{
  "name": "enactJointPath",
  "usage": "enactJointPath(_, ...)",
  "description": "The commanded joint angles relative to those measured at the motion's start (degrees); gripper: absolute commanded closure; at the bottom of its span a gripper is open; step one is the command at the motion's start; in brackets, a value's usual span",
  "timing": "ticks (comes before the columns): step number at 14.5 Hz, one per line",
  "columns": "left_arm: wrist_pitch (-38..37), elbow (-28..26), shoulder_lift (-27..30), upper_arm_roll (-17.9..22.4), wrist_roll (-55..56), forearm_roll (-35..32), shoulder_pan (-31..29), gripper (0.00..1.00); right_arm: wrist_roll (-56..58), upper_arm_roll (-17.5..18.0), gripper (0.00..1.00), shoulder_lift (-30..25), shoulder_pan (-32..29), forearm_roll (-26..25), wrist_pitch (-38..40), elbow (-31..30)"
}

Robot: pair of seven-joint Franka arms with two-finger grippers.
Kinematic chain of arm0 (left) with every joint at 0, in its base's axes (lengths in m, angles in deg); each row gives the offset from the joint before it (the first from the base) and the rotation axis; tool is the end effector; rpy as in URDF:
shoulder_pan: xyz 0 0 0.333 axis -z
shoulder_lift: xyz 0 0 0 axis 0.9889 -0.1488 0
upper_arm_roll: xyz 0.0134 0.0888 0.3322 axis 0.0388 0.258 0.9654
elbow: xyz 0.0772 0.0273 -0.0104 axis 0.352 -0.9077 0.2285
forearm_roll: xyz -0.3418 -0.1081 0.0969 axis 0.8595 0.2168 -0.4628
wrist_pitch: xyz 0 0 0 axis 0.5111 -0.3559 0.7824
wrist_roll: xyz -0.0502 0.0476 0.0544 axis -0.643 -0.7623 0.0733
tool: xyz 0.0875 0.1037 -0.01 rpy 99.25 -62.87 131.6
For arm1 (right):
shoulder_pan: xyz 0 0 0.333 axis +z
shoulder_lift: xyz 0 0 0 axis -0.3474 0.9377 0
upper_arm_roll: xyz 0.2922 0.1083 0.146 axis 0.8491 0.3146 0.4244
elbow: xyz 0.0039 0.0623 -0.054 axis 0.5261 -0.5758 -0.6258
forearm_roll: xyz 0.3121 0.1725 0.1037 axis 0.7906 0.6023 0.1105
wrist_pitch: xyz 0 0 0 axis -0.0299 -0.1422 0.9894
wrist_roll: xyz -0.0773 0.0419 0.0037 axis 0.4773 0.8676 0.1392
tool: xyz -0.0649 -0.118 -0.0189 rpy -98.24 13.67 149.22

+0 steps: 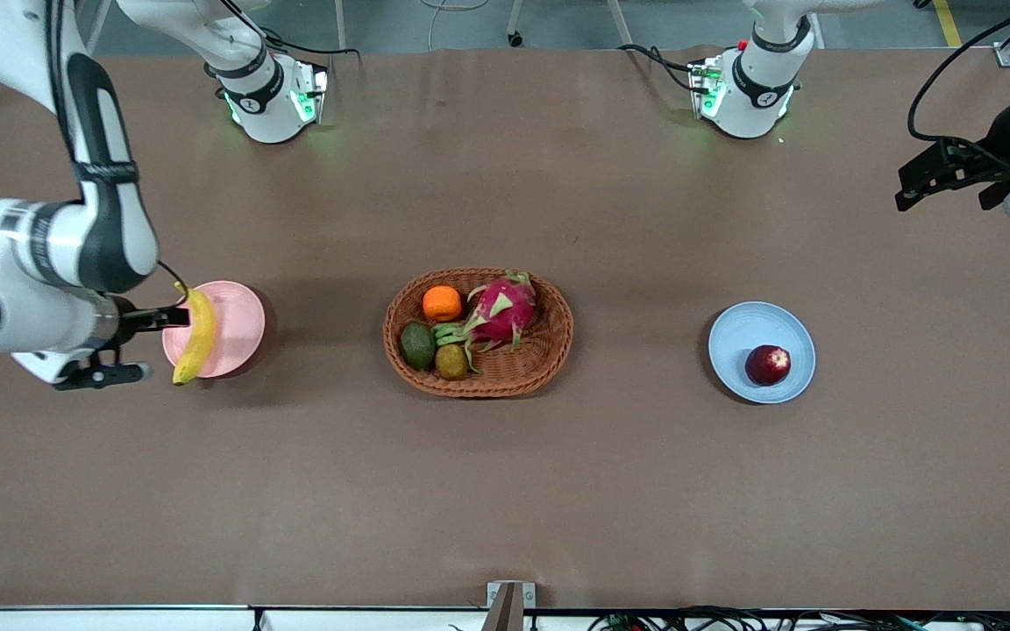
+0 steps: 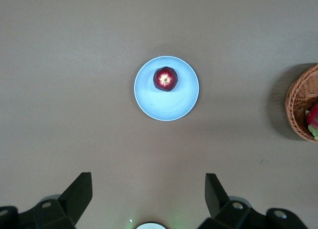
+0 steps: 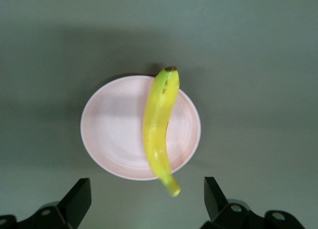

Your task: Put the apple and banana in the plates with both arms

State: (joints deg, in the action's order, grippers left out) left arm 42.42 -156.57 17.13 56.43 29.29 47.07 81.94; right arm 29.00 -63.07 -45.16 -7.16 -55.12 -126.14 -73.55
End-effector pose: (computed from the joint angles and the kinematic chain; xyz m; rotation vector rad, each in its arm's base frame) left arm 0.5064 -0.0469 0.6515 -3.1365 0.0201 0.0503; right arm 0.5975 -0.0447 0.3867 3.0604 0.1703 -0.4103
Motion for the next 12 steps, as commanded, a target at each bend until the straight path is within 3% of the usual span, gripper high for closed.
enactJointPath(1,0.36,-1.52,1.43,-0.23,-0.40,0.40,0.56,0.00,-0.55,0.27,0.00,0.05,-2.18,0.01,8.59,11.41)
enactJointPath(5,0.36,-1.26,0.99,-0.68,-0.39,-0.05,0.38,0.00,-0.64,0.18,0.00,-0.04,-2.54,-0.25,17.83,22.59)
enactJointPath(12,0.36,-1.08,0.99,-0.77,0.13,-0.13,0.38,0.00,-0.64,0.19,0.00,-1.45,-3.58,1.23,18.72,25.95)
